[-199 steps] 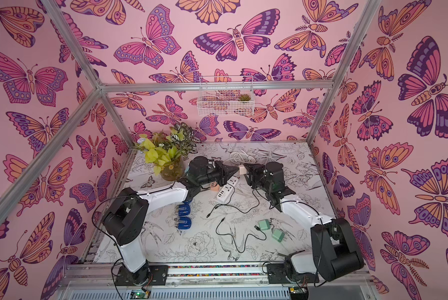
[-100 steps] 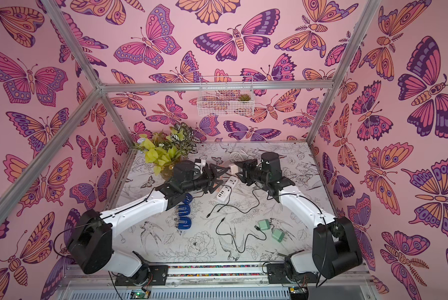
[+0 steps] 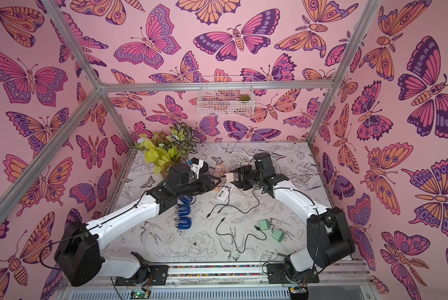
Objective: Charge the electric shaver
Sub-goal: Insert the plug into the socket.
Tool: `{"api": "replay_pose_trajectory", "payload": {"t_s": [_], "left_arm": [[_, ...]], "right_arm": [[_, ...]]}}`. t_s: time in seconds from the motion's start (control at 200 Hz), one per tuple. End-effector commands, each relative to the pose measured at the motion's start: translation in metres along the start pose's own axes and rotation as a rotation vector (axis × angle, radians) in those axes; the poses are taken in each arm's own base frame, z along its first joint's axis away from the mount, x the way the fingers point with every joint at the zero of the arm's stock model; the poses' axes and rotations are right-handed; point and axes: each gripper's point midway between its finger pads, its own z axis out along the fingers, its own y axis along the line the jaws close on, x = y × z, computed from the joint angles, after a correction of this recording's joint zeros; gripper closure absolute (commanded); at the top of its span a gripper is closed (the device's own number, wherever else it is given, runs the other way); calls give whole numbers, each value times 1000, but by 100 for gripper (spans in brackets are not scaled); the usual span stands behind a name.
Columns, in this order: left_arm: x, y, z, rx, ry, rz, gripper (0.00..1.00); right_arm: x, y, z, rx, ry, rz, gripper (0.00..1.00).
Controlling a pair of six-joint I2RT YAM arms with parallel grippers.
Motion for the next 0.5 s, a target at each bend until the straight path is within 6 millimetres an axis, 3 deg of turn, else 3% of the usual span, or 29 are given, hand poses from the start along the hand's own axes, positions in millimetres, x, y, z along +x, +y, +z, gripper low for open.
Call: {"api": "replay_pose_trajectory", "payload": {"t_s": [0.0,0.155,0.371,0.496], "left_arm": [[11,2,-6,8,28,126,38],[15,5,7,25,56,125,38],[-4,-1,23,42,-5,129,39],[-6,-3,31,56,2,125,45]], "right_arm": [[11,8,3,-3,48,37,100],[20,10,6,-6,91,63,100],[33,6,13,-10,143,101,100],[34,7,12,-31,151,119,100]]}}
